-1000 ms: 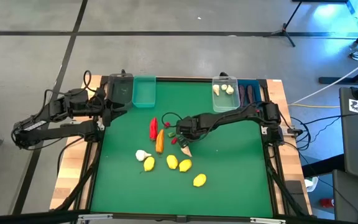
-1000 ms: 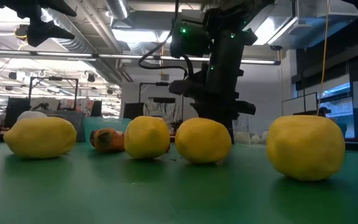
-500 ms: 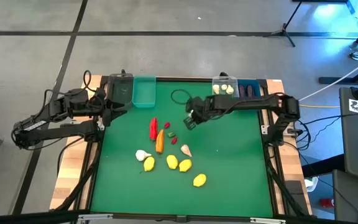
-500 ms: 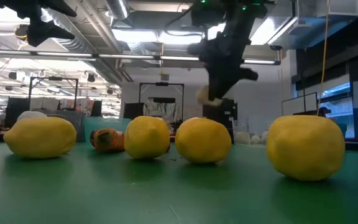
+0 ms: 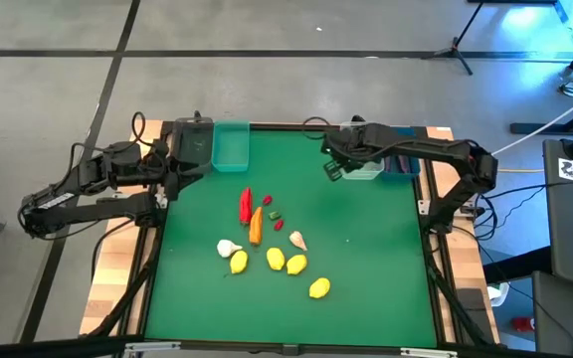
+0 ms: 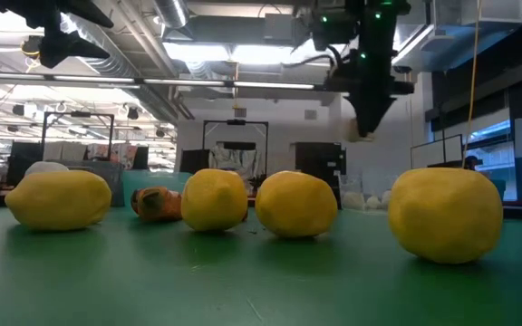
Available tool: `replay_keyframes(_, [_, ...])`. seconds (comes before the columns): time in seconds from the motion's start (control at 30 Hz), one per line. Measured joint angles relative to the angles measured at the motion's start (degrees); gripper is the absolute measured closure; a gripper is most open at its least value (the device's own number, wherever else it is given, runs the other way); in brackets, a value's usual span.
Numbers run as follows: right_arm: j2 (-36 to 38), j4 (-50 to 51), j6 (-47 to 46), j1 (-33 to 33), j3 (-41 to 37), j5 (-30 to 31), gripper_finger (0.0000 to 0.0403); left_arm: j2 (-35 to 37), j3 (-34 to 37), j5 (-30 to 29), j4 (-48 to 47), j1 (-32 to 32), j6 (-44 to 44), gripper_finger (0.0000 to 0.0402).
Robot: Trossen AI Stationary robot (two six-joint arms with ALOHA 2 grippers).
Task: Sort produce into baskets
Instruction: Put the garlic into the transparent bin
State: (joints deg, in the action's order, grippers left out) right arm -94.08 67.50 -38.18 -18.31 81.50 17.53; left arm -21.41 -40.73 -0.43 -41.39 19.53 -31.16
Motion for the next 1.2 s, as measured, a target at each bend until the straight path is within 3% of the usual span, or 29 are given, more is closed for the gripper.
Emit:
replay_keyframes(0.23, [-0.62,2.04,2.17,-5.74,-1.19,2.49,0.0356,0.0,-0.02,-0.95,0.02,-0.01,0.01,0.0135])
replay_keyframes(0.47, [-0.66,-0.22,4.53,-13.42,-6.84,-0.64,0.0348,0.0,-0.02,-1.27,0.0,-0.02,-0.22,0.0135])
replay_keyframes(0.67, [-0.66,-7.73,8.06,-16.56,-10.23,-4.22,0.0272,0.0,-0.02,-4.01,0.0,0.0,-0.26,0.0135])
replay_keyframes(0.9, [-0.66,-9.92,8.52,-17.9,-10.26,-5.76,0.0183,0.0,-0.02,-4.58,0.0,0.0,-0.57,0.0135])
replay_keyframes(1.2, [4.49,-21.78,10.16,-11.37,-10.24,-25.68,0.0187,0.0,-0.02,-4.56,-0.02,0.0,-0.71,0.0135])
